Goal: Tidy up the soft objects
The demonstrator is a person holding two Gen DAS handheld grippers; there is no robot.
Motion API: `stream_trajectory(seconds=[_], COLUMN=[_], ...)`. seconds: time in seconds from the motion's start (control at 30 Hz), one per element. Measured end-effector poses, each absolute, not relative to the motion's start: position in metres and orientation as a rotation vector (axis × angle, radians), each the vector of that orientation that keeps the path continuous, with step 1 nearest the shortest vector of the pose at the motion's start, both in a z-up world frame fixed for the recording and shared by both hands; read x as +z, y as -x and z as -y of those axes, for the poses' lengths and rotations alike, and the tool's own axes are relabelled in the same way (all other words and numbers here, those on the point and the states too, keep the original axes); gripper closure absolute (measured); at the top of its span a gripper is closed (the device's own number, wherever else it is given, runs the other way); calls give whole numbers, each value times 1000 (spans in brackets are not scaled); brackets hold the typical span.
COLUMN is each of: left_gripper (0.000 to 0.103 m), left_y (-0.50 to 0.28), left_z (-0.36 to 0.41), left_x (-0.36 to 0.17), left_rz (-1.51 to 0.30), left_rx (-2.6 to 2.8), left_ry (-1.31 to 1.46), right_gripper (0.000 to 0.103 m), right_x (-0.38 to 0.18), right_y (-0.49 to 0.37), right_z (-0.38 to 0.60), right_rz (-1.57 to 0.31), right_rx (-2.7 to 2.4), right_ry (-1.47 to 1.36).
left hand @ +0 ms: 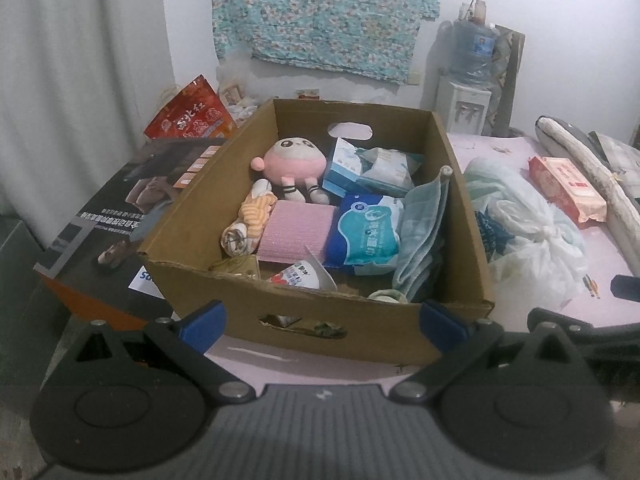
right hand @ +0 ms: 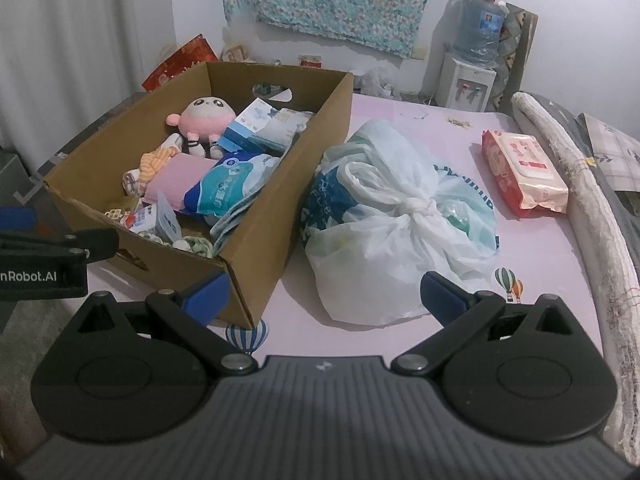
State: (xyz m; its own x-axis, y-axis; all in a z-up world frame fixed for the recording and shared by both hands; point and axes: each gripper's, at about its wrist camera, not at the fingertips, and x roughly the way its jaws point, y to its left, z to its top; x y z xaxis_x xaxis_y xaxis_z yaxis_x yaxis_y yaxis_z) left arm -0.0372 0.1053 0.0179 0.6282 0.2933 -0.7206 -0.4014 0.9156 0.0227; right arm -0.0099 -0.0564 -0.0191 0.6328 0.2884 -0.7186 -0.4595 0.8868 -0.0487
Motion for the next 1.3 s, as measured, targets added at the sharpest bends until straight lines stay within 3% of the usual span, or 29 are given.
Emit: stream_trajectory(seconds=[1.3], left_gripper=[0], left_y=[40], left_z=[-110], left_x=[17], left_rz=[-804], left_rx=[413], left_ry=[141], right_gripper=[1], right_x=[-21], right_y=[11], right_z=[53], right_rz=[-792], right_rx=[457], right_ry=[259])
